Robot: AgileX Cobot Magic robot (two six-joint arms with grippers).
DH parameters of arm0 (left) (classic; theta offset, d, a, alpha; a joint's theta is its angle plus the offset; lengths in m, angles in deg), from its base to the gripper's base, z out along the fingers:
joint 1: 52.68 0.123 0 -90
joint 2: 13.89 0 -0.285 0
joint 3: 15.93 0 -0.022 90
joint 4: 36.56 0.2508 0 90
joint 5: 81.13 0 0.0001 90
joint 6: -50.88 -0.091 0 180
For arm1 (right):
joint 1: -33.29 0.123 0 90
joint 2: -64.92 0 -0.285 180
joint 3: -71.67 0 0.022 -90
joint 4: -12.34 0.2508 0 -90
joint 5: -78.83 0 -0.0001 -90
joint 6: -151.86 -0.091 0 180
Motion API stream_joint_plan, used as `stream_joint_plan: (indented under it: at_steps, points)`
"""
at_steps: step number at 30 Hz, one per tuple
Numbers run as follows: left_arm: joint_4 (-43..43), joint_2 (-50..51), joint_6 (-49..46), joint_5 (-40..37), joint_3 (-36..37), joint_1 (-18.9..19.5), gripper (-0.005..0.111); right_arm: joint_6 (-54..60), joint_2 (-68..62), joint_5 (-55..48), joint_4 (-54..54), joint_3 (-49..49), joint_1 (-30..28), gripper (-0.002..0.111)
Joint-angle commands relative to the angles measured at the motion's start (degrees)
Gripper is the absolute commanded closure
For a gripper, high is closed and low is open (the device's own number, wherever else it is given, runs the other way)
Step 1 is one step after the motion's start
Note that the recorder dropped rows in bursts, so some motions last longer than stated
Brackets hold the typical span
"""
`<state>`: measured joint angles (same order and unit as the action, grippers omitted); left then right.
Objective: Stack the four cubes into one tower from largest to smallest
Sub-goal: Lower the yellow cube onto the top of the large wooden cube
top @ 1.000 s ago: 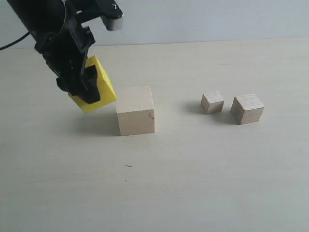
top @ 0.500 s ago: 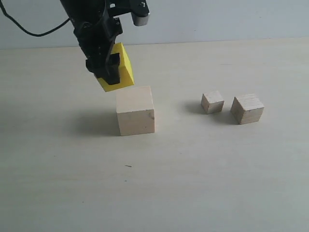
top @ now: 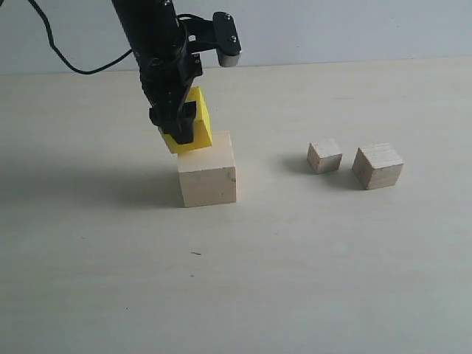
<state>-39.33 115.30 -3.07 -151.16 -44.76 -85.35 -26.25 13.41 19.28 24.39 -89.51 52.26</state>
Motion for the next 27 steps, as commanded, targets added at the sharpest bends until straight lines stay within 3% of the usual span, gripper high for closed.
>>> stream_joint_plan:
  at_steps: [1,15,27]
  points:
    - [-0.56,0.33,-1.44,0.06,-0.52,-1.59,0.107,-0.48,0.91,3.59,0.49,4.03,0.02,0.108]
    - [0.37,1.27,1.01,0.06,-4.96,-3.18,0.107,-0.37,1.03,5.03,0.97,8.98,0.02,0.108]
    - [0.47,1.27,9.89,0.06,-4.96,-3.28,0.107,-0.37,1.03,5.40,0.99,8.98,0.02,0.108]
